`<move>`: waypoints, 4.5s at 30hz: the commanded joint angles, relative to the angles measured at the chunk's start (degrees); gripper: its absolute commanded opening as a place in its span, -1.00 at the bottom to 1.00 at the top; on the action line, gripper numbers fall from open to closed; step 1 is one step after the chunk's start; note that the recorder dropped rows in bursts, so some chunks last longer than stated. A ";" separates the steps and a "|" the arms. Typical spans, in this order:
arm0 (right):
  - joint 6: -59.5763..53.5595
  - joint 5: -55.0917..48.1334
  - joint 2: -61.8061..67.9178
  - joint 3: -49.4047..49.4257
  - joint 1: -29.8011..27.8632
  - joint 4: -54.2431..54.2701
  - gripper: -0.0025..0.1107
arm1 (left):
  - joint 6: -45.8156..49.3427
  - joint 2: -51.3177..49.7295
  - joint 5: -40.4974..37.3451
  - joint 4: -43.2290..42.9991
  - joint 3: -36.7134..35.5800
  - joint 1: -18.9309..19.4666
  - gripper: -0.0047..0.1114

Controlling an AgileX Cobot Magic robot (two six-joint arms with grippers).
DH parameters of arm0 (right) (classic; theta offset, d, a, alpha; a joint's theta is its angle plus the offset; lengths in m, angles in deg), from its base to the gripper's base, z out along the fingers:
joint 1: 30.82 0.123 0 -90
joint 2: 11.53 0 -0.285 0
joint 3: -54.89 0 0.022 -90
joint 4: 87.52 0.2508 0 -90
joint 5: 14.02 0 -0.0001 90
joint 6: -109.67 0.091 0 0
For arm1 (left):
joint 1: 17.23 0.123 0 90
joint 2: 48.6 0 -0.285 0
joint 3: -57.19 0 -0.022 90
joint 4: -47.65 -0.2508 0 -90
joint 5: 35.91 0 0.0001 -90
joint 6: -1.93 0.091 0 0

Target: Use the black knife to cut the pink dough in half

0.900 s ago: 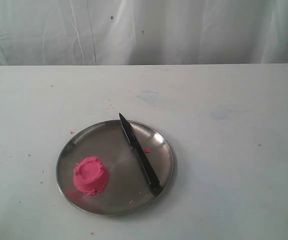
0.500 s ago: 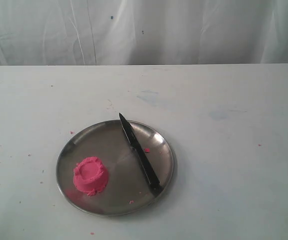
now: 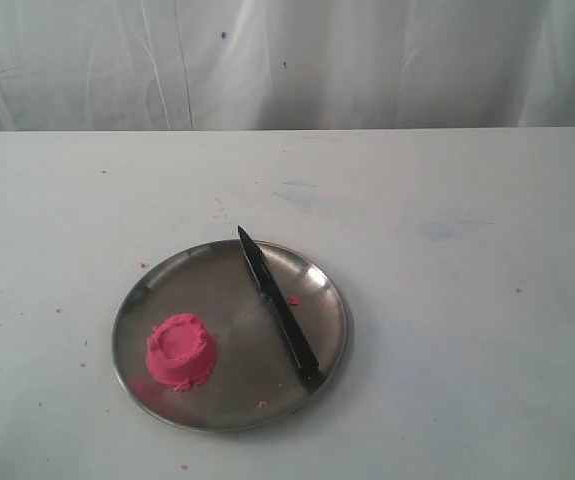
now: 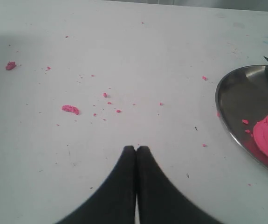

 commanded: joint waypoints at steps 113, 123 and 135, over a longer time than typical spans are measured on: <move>-49.63 -86.94 116.57 -75.23 36.01 -27.36 -0.15 | 0.15 0.23 0.20 0.57 -0.15 -0.32 -0.92; -49.63 -87.57 116.57 -75.23 36.01 -27.36 -0.63 | 0.15 0.23 0.20 0.57 -0.15 -0.32 -0.92; -49.48 -99.31 107.88 -75.62 36.01 -28.44 -0.70 | 0.15 0.23 0.20 0.57 -0.15 -0.32 -0.92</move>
